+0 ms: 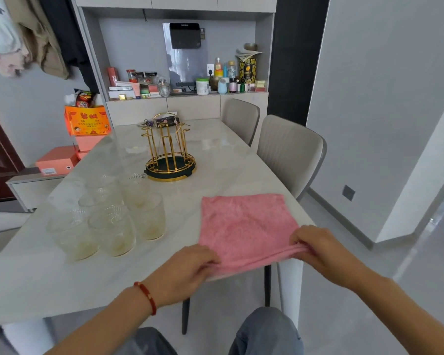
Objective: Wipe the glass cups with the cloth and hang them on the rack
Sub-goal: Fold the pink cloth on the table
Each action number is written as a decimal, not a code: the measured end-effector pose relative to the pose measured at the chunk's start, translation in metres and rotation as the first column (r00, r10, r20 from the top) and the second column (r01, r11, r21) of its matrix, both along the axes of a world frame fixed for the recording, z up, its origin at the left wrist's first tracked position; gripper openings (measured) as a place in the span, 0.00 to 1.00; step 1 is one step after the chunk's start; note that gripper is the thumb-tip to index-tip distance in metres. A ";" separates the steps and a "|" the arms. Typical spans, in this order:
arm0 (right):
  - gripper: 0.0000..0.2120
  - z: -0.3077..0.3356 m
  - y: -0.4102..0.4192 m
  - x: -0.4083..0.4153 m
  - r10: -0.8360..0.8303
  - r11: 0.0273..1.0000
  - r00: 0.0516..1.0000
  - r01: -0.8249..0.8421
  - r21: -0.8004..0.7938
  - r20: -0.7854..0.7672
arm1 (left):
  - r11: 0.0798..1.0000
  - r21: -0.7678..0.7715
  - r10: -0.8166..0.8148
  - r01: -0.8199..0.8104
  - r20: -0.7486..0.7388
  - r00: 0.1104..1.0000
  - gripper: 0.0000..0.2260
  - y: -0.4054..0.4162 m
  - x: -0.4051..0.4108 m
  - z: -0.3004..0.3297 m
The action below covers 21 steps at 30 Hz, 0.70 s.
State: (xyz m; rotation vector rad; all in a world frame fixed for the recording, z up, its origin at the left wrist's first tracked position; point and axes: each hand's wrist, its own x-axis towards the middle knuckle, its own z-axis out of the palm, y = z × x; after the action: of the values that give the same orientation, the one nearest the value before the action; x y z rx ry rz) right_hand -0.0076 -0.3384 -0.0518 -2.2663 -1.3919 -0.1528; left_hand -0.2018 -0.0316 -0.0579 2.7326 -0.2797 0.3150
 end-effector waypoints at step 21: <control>0.13 0.008 0.108 0.150 -0.519 0.767 0.689 0.637 0.081 -0.506 | 0.577 0.028 0.816 -0.817 -0.060 0.574 0.13 0.053 0.187 -0.002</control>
State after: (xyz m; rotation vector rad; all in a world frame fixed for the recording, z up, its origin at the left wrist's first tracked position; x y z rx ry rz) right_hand 0.1424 -0.2301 -0.0441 -2.2468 -0.3442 0.0093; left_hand -0.0144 0.0209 -0.0594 2.6619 1.0668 0.4486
